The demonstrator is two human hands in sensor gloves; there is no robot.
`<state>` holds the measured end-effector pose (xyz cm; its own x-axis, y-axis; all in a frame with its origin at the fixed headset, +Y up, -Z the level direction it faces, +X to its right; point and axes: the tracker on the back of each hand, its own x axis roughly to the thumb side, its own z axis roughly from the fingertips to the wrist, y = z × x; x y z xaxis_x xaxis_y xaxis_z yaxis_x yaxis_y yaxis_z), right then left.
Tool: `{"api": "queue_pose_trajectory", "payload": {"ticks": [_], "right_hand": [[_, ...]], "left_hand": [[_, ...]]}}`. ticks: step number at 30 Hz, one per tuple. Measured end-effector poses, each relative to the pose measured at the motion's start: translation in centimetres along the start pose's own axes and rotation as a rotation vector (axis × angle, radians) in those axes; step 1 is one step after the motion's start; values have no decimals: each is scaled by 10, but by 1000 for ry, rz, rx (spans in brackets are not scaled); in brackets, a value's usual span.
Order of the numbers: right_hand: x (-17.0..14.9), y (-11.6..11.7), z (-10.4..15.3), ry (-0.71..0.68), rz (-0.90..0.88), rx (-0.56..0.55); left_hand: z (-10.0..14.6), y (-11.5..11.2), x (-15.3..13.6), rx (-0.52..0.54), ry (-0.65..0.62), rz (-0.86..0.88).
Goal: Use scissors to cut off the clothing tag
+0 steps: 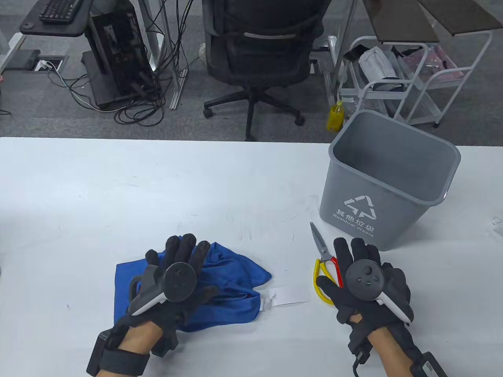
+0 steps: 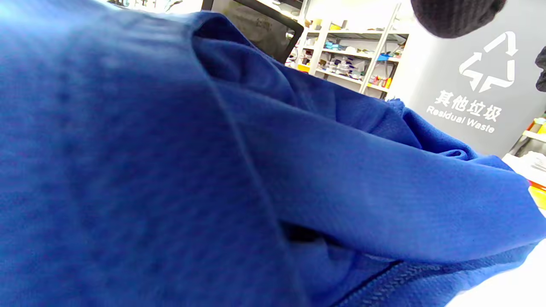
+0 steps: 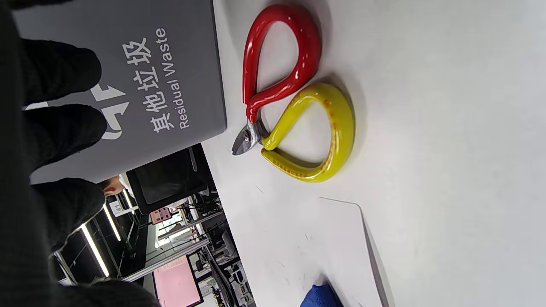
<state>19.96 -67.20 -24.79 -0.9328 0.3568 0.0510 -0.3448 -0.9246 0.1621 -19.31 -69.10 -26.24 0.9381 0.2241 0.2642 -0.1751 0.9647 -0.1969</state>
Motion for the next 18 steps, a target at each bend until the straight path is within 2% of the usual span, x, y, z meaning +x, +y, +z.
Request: {"api": "queue_pose_trajectory", "payload": {"ticks": [11,14,16,18], "right_hand": [[-1,0,-1,-2,-5,-1],[-1,2,-1,4,-3,9],[0,3,-2,6,2,15],[0,3,-2,4,5,16]], "left_hand": [[0,0,0,-31,-21,15],[-3,-4,-1,-159,-47,11],[-8,-10,-4,-270,-33,-15],[-18,-17,-8,-324,5,-20]]}}
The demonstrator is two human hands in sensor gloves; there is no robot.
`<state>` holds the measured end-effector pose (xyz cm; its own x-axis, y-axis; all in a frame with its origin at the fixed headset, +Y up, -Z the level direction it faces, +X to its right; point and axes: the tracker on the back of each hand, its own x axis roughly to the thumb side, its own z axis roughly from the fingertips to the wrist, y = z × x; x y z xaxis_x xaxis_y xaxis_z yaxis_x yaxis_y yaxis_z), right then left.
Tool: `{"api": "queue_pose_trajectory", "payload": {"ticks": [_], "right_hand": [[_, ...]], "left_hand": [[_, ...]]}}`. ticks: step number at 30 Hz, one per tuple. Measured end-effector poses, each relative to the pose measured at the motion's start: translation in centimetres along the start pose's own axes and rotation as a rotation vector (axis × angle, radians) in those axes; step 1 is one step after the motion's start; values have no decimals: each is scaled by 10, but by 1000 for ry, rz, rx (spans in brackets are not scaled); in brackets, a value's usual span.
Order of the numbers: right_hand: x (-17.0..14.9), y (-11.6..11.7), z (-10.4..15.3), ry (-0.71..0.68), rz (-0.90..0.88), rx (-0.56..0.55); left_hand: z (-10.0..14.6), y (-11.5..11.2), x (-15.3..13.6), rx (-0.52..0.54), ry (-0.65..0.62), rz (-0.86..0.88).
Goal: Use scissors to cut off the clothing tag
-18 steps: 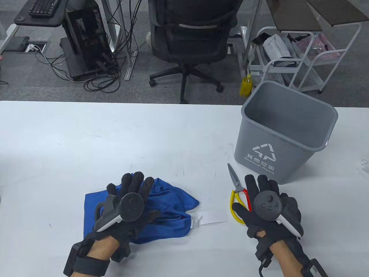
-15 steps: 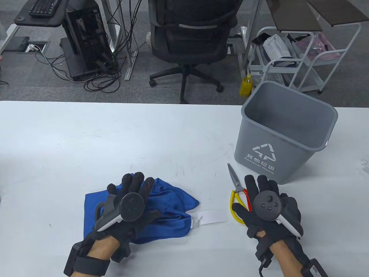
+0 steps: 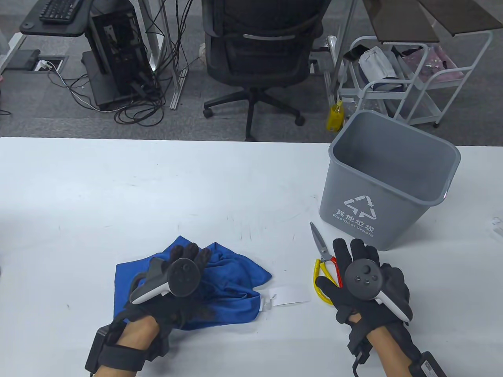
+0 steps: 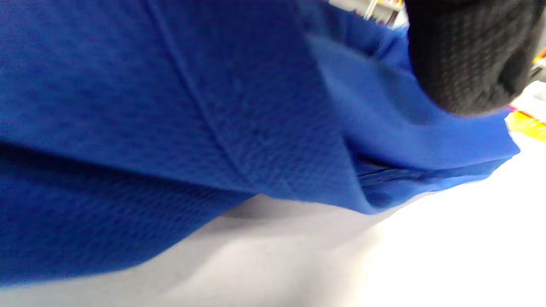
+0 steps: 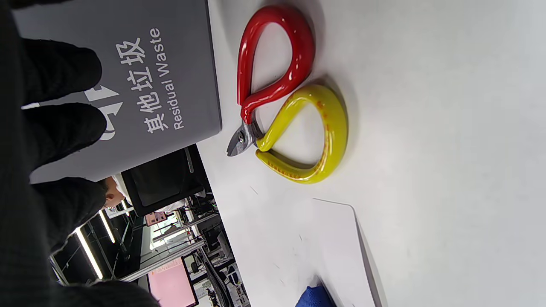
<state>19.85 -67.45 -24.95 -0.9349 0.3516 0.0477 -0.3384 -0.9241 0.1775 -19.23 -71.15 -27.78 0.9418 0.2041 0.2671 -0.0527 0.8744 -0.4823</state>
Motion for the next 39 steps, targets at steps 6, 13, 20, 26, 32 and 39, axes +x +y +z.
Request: {"api": "queue_pose_trajectory", "payload": {"ticks": [6,13,20,26,32,39], "right_hand": [[-1,-2,0,-6,-9,-11],[-3,-2,0,4,-10,5],[-2,-1,0,4,-6,13],[-1,-4,0,5,1,-17],[-1,-8,2,62,25,-96],[-1,-7,1,91,47,-83]], "left_hand": [[-29,-10,-7,-153,67,-68],[-33,4,0,-21,78,-134],[-28,1,6,72,-20,-82],[1,36,6,292,-63,61],[42,66,10,515,-97,110],[68,83,11,635,-133,161]]}}
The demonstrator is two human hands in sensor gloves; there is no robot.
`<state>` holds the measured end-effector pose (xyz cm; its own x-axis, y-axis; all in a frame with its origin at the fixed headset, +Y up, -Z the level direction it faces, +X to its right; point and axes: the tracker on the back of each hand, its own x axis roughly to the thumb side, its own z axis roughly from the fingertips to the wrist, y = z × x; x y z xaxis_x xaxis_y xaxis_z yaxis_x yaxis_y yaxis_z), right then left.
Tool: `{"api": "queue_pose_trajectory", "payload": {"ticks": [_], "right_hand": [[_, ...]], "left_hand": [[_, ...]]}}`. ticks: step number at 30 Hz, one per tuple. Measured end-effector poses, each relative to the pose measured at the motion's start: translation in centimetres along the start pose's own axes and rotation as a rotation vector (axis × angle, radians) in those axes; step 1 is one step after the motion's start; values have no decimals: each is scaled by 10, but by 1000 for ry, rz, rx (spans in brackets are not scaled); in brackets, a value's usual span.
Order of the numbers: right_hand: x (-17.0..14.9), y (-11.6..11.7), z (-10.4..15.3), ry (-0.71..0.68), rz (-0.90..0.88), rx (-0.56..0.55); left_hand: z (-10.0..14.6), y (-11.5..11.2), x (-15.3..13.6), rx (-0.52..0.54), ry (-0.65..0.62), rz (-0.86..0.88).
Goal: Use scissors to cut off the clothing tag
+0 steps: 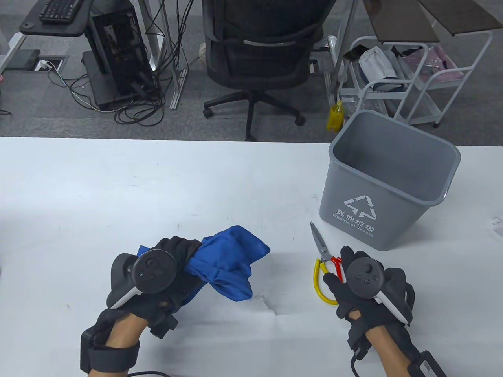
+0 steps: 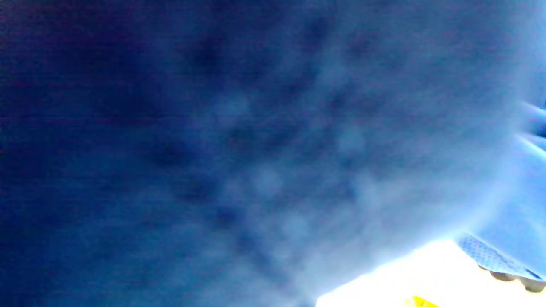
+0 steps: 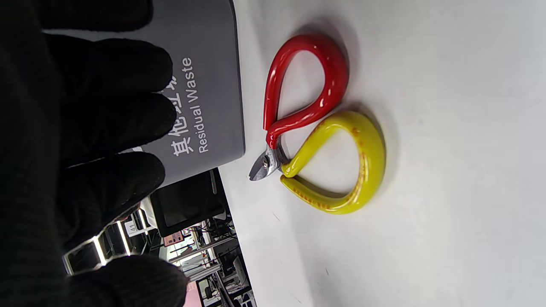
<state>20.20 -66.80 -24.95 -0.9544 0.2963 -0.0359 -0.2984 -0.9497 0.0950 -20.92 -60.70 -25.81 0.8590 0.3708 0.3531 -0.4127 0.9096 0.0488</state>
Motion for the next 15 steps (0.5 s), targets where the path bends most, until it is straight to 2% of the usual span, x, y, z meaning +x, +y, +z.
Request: {"api": "queue_pose_trajectory", "payload": {"ticks": [4,9,13,15], "right_hand": [[1,1,0,5,12,9],[2,3,-1,14,28,22],[3,7,-7,82,107,41],[3,15,-18,135,172,87]], "left_hand": [[4,11,3,38,-14,19],[5,12,4,40,-21,22],[5,12,4,36,-21,27],[5,12,3,34,-20,34]]}}
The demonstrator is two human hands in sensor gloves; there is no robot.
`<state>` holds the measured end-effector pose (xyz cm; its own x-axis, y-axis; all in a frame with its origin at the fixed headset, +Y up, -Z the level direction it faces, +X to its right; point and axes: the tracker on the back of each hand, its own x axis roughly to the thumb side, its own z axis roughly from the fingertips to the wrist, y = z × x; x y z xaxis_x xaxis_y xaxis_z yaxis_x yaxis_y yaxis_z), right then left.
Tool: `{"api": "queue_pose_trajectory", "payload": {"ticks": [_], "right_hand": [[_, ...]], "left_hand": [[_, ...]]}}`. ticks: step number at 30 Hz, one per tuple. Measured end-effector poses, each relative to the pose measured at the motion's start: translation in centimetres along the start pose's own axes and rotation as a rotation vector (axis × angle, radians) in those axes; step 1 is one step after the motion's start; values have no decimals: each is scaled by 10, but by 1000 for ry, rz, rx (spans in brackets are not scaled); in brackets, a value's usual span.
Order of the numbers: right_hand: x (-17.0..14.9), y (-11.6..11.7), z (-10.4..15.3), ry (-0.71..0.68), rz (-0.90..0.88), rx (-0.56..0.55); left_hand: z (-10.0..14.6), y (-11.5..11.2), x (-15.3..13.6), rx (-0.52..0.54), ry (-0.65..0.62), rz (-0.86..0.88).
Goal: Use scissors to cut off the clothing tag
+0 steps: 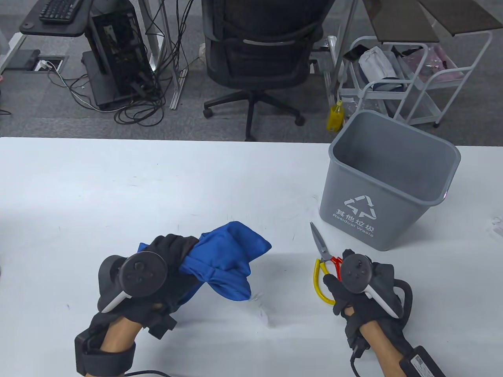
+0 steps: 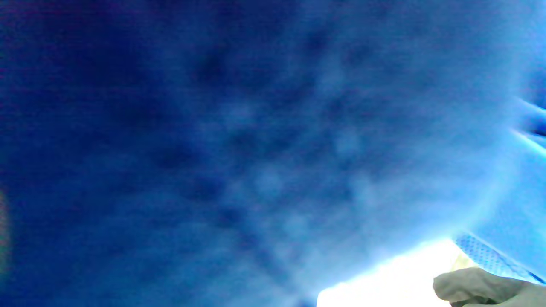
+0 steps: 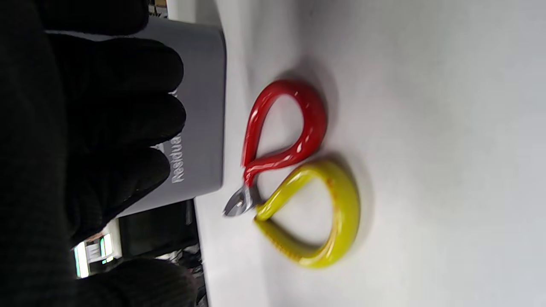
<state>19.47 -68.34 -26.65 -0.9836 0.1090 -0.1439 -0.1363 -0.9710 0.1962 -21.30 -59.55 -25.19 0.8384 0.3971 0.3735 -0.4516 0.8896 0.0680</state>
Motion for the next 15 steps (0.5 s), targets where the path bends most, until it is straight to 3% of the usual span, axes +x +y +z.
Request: {"api": "queue_pose_trajectory", "payload": {"ticks": [8,15], "right_hand": [[20,30,-39,113,293,237],[31,31,-39,67,331,214]], "left_hand": [[1,-1,-4,-11,3,4],[1,-5,-6,-28,1,-4]]}}
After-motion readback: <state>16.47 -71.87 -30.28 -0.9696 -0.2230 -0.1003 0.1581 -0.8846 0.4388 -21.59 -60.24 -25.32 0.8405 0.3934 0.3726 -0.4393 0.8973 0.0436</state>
